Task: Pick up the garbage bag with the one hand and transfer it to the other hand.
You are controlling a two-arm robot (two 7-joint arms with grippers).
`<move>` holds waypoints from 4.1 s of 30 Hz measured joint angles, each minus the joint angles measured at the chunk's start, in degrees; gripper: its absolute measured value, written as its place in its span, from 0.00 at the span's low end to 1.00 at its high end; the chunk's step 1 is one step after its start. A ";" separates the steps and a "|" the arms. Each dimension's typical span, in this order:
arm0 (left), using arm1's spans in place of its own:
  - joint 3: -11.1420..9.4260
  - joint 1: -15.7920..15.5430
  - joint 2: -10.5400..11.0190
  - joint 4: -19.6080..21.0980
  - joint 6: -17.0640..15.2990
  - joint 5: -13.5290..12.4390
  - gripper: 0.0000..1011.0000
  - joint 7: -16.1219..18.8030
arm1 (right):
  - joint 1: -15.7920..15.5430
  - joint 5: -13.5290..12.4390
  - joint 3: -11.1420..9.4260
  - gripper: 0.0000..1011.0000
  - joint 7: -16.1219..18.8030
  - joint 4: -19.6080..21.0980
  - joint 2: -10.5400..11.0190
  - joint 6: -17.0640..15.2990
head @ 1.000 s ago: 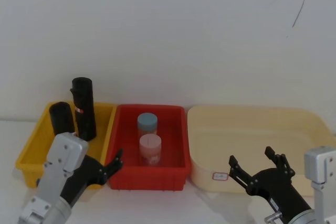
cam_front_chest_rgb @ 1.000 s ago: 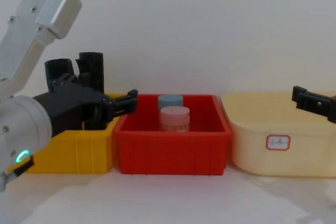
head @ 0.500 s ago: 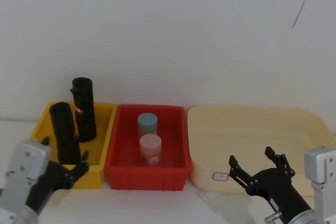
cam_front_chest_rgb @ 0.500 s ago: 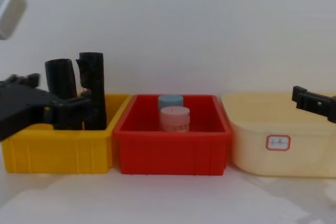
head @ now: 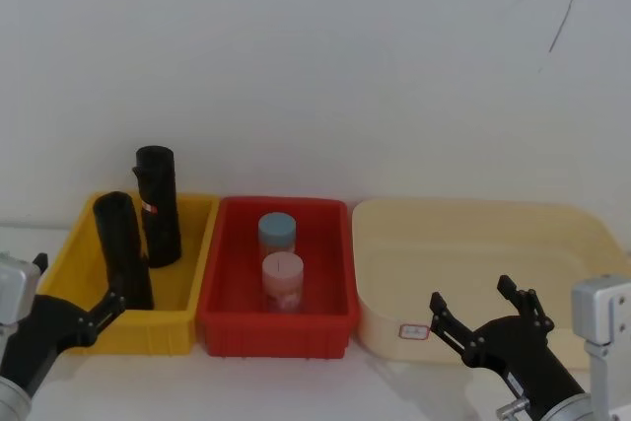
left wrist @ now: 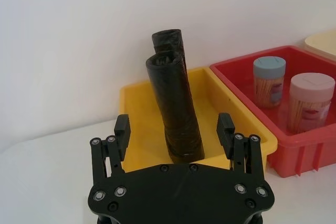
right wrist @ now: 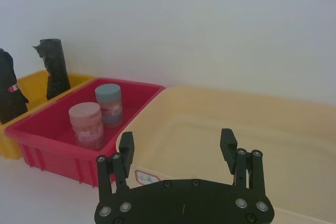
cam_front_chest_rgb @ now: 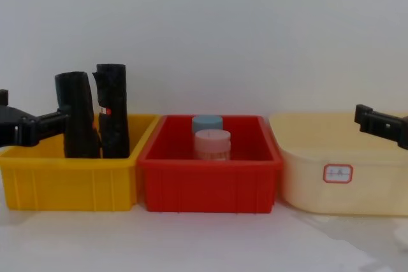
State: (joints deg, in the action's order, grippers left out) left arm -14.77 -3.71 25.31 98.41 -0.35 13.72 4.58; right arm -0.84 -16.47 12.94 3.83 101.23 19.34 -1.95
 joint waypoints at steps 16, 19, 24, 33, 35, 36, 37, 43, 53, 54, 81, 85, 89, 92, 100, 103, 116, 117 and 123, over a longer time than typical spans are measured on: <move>0.18 -4.60 -2.64 -6.26 1.47 2.77 0.99 -4.16 | 0.00 0.00 0.00 0.99 0.00 0.00 0.00 0.00; 0.14 -5.46 -3.21 -7.29 1.84 2.93 0.99 -4.66 | 0.00 0.00 0.00 0.99 0.00 0.00 0.00 0.00; 0.11 -6.64 -3.94 -8.88 2.41 3.02 0.99 -5.23 | 0.00 0.00 0.00 0.99 0.00 0.00 0.00 0.00; -0.16 -9.73 -5.47 -12.67 3.54 2.70 0.99 -6.19 | 0.00 0.00 0.00 0.99 0.00 0.00 0.00 0.00; -0.25 -10.63 -5.86 -13.82 3.80 2.48 0.99 -6.42 | 0.00 0.00 0.00 0.99 0.00 0.00 0.00 0.00; -0.27 -10.90 -5.98 -14.17 3.91 2.41 0.99 -6.49 | 0.00 0.00 0.00 0.99 0.00 0.00 0.00 0.00; -0.29 -11.16 -6.10 -14.51 3.99 2.34 0.99 -6.57 | 0.00 0.00 0.00 0.99 0.00 0.00 0.00 0.00; -0.48 -13.70 -7.24 -17.88 4.80 1.79 0.99 -7.16 | 0.00 0.00 0.00 0.99 0.00 0.00 0.00 0.00; -0.48 -16.44 -8.78 -21.98 5.87 1.49 0.99 -7.99 | 0.00 0.00 0.00 0.99 0.00 0.00 0.00 0.00; -0.46 -16.61 -8.89 -22.27 5.98 1.49 0.99 -8.05 | 0.00 0.00 0.00 0.99 0.00 0.00 0.00 0.00; 1.23 -18.17 -11.38 -25.95 7.50 2.10 0.52 -9.35 | 0.00 0.00 0.00 0.99 0.00 0.00 0.00 0.00; 1.47 -16.98 -10.95 -23.70 7.02 2.25 0.48 -9.86 | 0.00 0.00 0.00 0.99 0.00 0.00 0.00 0.00; 1.67 -15.53 -10.25 -20.38 6.77 2.34 0.45 -10.71 | 0.00 0.00 0.00 0.99 0.00 0.00 0.00 0.00; 1.71 -14.93 -9.94 -18.68 6.76 2.36 0.43 -11.31 | 0.00 0.00 0.00 0.99 0.00 0.00 0.00 0.00; 1.55 -13.42 -9.03 -12.41 7.26 2.66 0.39 -13.78 | 0.00 0.00 0.00 0.99 0.00 0.00 0.00 0.00; 1.24 -13.09 -8.73 -9.67 7.77 3.05 0.38 -15.45 | 0.00 0.00 0.00 0.99 0.00 0.00 0.00 0.00; -0.70 -13.49 -8.71 -4.00 9.09 6.04 0.36 -22.19 | 0.00 0.00 0.00 0.99 0.00 0.00 0.00 0.00; -0.87 -13.58 -8.74 -3.87 9.14 6.38 0.36 -22.76 | 0.00 0.00 0.00 0.99 0.00 0.00 0.00 0.00; -2.41 -14.55 -9.25 -3.51 9.36 8.75 0.36 -26.16 | 0.00 0.00 0.00 0.99 0.00 0.00 0.00 0.00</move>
State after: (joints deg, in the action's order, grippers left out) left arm -17.18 -18.26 16.06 94.89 9.01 22.47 -21.58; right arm -0.84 -16.46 12.94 3.83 101.23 19.34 -1.95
